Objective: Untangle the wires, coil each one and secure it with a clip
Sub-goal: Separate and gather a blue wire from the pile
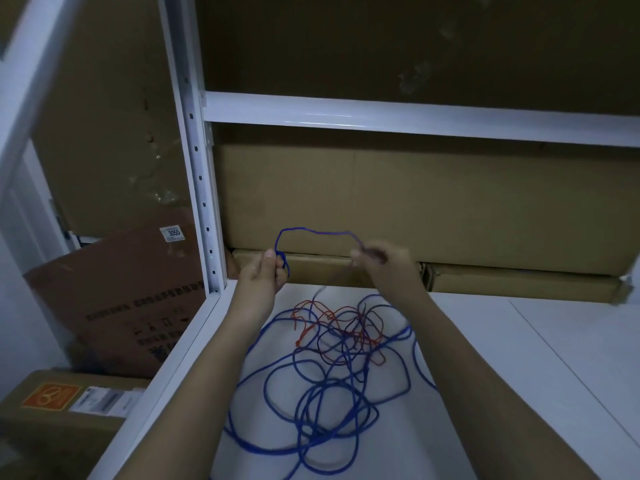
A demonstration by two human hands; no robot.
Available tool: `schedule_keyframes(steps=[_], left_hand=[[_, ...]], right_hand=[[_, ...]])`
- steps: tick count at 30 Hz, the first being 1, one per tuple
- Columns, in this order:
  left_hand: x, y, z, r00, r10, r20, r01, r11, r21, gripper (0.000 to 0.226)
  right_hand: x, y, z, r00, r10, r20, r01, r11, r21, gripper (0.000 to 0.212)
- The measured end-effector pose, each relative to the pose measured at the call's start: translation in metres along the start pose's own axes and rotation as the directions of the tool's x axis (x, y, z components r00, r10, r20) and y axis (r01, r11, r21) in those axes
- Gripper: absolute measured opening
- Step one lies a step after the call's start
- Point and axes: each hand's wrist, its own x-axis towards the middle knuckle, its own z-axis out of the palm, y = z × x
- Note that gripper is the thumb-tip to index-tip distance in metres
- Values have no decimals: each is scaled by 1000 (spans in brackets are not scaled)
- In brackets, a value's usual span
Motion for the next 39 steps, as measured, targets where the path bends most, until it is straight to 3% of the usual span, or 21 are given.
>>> schedule_keyframes(steps=[3,7,9,11,13,14,15,17,19,21,24,28,31,33,35,37,39], left_hand=[[-2,-3,1,1000,-5,24,5,1000,9,37],[-1,-8,-4,999,-40,-10,40,998,-39,40],[1,-10,-9,997,-71,-41,68,994,-85,39],[1,-12,-12,995,-82,-48,77,993,-93,38],[1,-13,-10,996,-81,-39,78,994,-77,39],[1,-13,-10,996,-82,-40,79,995,-68,40],[2,-14,-9,996,-80,-43,78,995,-58,40],[5,-13,-7,996,-79,-38,77,995,-57,40],[9,-10,-6,996,-81,-27,78,994,-82,37],[11,-6,-4,998,-62,-26,59,994,-91,37],[11,-2,-1,999,-36,-17,35,995,-90,38],[10,-3,-1,995,-94,-16,90,984,-156,36],[5,-6,-6,993,-112,-39,103,979,-174,37],[3,-8,-9,993,-116,-27,110,981,-162,37],[-2,-10,-12,989,-144,26,146,955,-257,36],[-6,-9,-13,974,-192,119,226,865,-449,34],[-7,-6,-15,957,-220,188,289,729,-621,34]], right_hand=[[-17,52,12,968,170,185,-104,942,-319,24],[-28,90,14,940,341,28,-325,915,-240,20],[-26,92,9,925,378,-47,-376,887,-267,30],[-19,80,5,886,462,-52,-464,884,-62,44],[-7,54,-1,826,563,39,-532,754,385,47],[1,39,-4,836,547,44,-485,699,525,47],[10,25,-7,870,493,11,-415,721,555,47],[23,-2,-13,948,292,-129,-203,863,463,45],[33,-30,-22,960,76,-270,30,930,366,41],[40,-59,-32,942,0,-335,122,932,342,37],[42,-76,-34,958,3,-287,140,868,477,38],[30,-35,-17,972,-77,-222,122,973,197,41],[15,20,-7,1000,-6,-26,2,986,-166,47],[1,49,-3,986,129,106,-87,940,-331,52],[-13,67,4,971,186,147,-102,888,-449,51],[-26,77,14,982,112,150,15,752,-659,47],[-38,73,24,978,22,206,161,543,-824,46]])
